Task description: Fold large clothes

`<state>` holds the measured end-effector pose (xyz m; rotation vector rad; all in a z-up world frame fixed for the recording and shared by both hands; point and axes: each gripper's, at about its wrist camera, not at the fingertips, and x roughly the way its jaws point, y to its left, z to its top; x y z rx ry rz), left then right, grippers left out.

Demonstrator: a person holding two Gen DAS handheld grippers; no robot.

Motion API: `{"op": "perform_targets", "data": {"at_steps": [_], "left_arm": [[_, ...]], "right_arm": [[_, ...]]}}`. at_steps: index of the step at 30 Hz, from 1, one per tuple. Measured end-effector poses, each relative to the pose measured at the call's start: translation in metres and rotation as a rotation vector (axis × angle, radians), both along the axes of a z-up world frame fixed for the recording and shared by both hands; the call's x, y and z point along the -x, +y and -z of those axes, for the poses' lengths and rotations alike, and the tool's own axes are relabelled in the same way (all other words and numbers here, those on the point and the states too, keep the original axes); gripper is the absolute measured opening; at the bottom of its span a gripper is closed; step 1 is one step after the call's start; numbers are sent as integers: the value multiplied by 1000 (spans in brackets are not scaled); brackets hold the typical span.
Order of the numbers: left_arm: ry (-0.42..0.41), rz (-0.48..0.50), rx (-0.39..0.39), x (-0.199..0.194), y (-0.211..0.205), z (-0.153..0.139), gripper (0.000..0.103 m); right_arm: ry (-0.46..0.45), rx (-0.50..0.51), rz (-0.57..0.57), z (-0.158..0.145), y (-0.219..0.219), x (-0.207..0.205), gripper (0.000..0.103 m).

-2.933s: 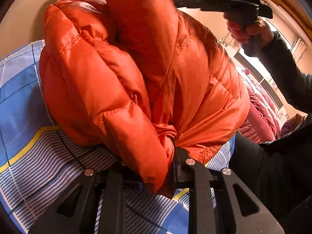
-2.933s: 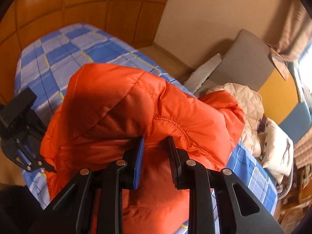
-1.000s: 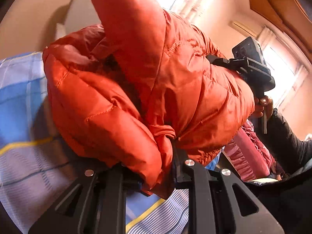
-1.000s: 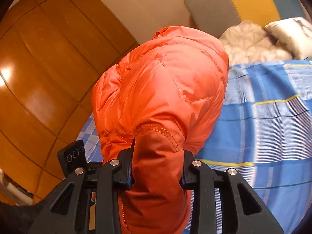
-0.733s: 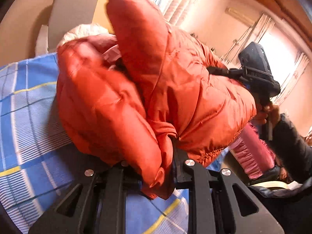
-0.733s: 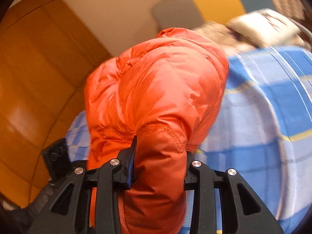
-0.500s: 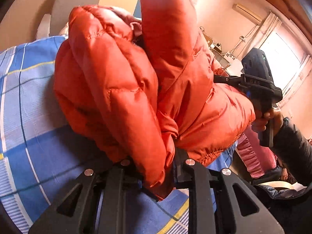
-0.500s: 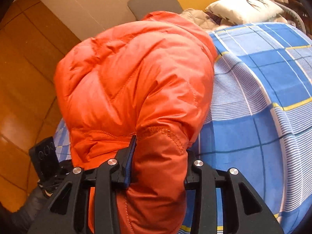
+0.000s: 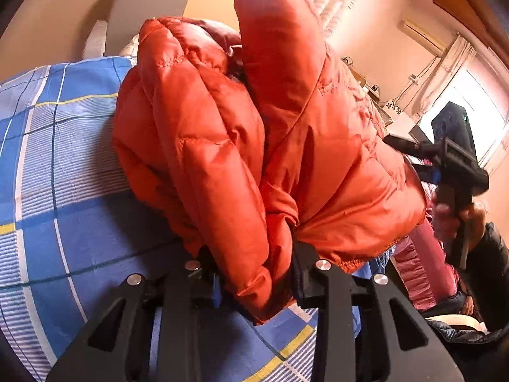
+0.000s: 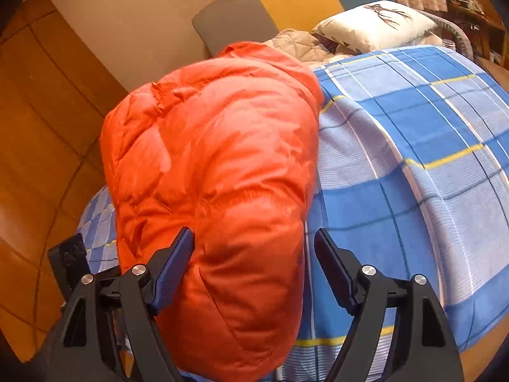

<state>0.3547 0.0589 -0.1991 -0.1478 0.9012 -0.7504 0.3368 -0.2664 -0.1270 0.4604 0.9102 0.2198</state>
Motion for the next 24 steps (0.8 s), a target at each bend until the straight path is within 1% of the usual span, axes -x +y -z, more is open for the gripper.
{"op": "perform_targets", "data": {"at_steps": [2,4,6,7,8,9,10,11,12,16,19,21,22,24], "left_arm": [[13,-4,9,-3,4,2,32],[20,-15,9,-3,7,4,34],[12,-30,-15,-3,6,1,37],[0,-33,-27,5,4,-5,39],[-19,-44,-45,9,3,-9,43],[-25,-54,-55,10,4,-10,47],[-25,-65,-58,11,4,-13,49],[-32,-79,-67,13,4,-15,52],[-38,-88,-69,14,4,-18,53],[-76,-124,-84,28,3,-30,66],[-90,-148,-97,32,4,-36,74],[-96,-165,-95,37,6,-40,76],[-105,-171,-98,42,6,-43,80],[-114,-176,-102,48,5,-48,81]], "right_arm": [[8,-34,18,10,-1,-3,78],[0,-41,30,8,0,0,78],[-9,-18,40,-1,1,7,79],[-25,17,46,-9,2,12,79],[-35,39,49,-13,3,16,79],[-38,57,54,-17,4,18,82],[-43,74,62,-21,5,23,84],[-49,87,72,-24,6,28,84],[-54,93,79,-25,6,31,84],[-71,117,94,-31,15,45,84],[-71,178,101,-33,25,50,84],[-78,184,117,-33,26,54,84],[-82,185,125,-34,28,56,84],[-90,208,141,-37,34,63,84]]}}
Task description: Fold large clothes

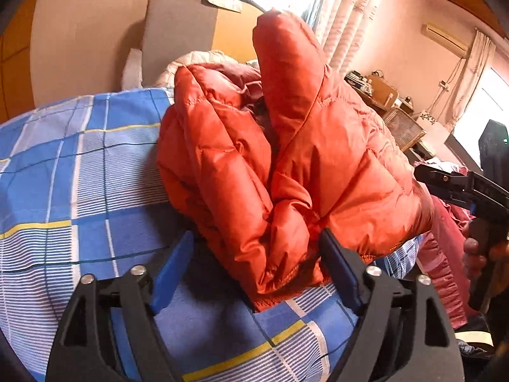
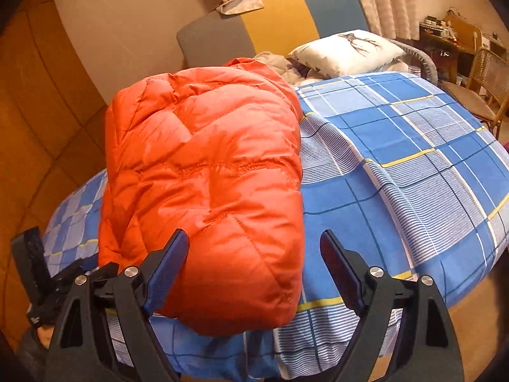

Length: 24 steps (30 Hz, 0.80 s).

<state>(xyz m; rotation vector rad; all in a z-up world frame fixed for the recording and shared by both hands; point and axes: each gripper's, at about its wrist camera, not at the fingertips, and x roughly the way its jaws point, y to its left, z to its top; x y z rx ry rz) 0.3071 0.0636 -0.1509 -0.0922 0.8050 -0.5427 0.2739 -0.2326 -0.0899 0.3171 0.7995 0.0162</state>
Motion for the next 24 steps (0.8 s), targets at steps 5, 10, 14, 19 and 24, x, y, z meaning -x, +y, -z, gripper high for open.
{"op": "perform_targets", "data": {"at_steps": [5,10,14,19,24], "left_arm": [[-31,-4,-26,13,-7,-8,90],[-60,-44,-30,30,-9,-18,93],[-73,-89,-14,35,-4,-23,95],[-82,-175,-42,51,-3,-29,100],[-97,-276,-68,70,-2,-38,101]], "right_arm": [[-18,75,24,-8,12,12,90],[-27,140,37,-14,24,26,90],[-38,176,58,-20,32,38,93],[-58,227,71,-28,46,54,93],[-71,280,92,-34,62,73,98]]}}
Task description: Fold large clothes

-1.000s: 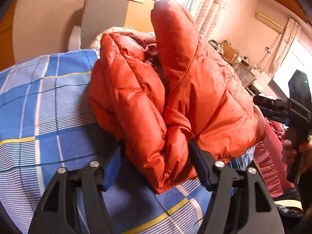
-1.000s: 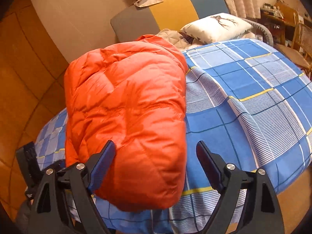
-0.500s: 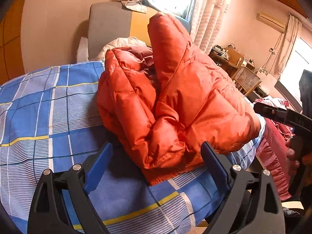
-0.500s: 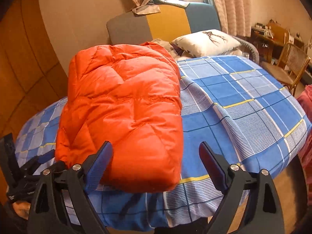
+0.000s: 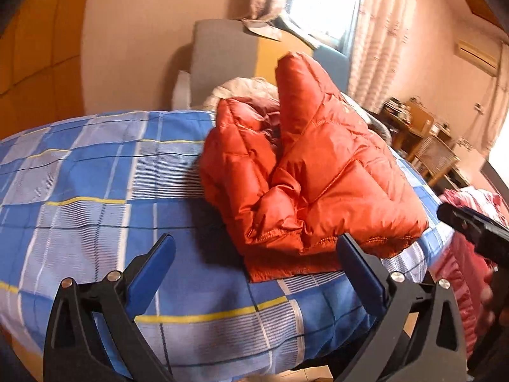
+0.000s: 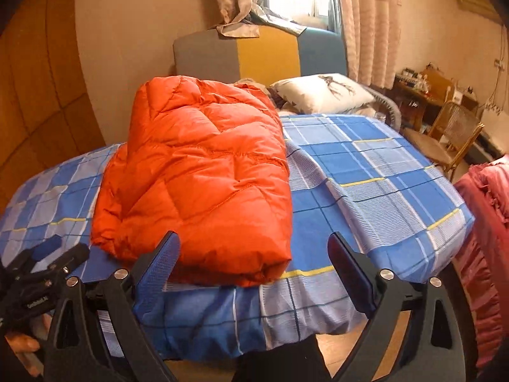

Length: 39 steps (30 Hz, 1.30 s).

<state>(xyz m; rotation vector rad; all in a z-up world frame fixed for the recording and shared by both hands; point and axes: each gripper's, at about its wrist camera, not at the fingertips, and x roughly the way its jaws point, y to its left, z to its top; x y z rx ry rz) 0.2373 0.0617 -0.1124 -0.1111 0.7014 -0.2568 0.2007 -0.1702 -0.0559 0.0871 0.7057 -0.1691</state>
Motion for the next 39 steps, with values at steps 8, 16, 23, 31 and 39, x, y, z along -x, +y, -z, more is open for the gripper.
{"op": "perform_targets", "data": {"at_steps": [8,16,23,31,39], "left_arm": [[-80,-79,-49,34,-6,-27,101],[-152,-96,-45,61,-14,-53,101],[-180,-121,-77,75,-24,-59,101],[-197,-140,-106,85,-29,-65,101],[-226,-126,-112,91,-33,-71,101]], "right_arm": [[-49,70,10,-16,33,39,100],[-124,109,25,-38,37,61,100],[-116,66,63,-36,23,69,100],[-103,59,71,-31,20,74,100],[-105,65,72,-32,21,78,100]]}}
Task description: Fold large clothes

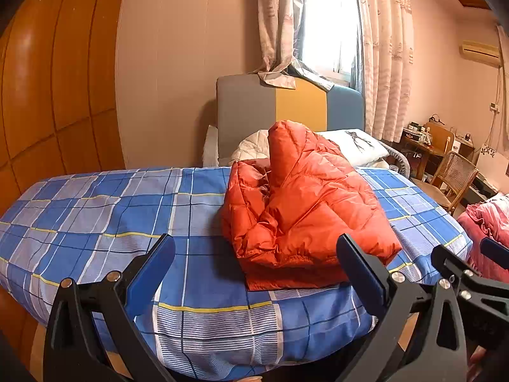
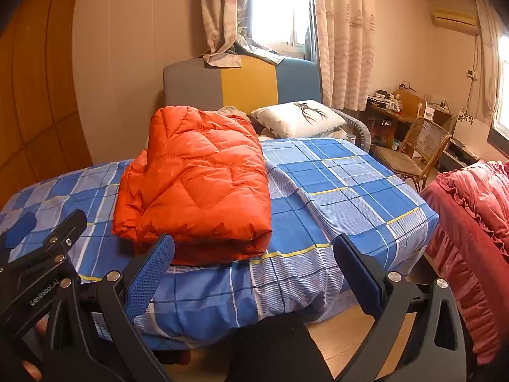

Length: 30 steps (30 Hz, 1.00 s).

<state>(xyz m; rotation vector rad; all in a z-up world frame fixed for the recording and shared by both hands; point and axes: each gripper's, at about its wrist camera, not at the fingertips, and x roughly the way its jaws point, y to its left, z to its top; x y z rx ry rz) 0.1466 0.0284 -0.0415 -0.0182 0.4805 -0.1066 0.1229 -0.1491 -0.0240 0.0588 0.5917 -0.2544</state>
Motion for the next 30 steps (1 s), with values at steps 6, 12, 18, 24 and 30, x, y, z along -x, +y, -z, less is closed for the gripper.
{"op": "perform_targets", "data": {"at_steps": [6,12,18,24,30], "left_arm": [[-11,9,-7,3,-2,-3,101],[-4,18,-8,4,-5,-3,101],[-7,19,-14,5,-6,-3,101],[-13,16,-18,6,-7,-3,101],[-1,15,-13,6,-8,0,101]], "right_arm": [[3,3,-4,0,5,-1,100],[7,-2,-4,1,5,0,100],[7,-5,-3,2,6,1,100],[-1,-5,-1,2,7,2,100],[12,-17,2,5,6,2,100]]}}
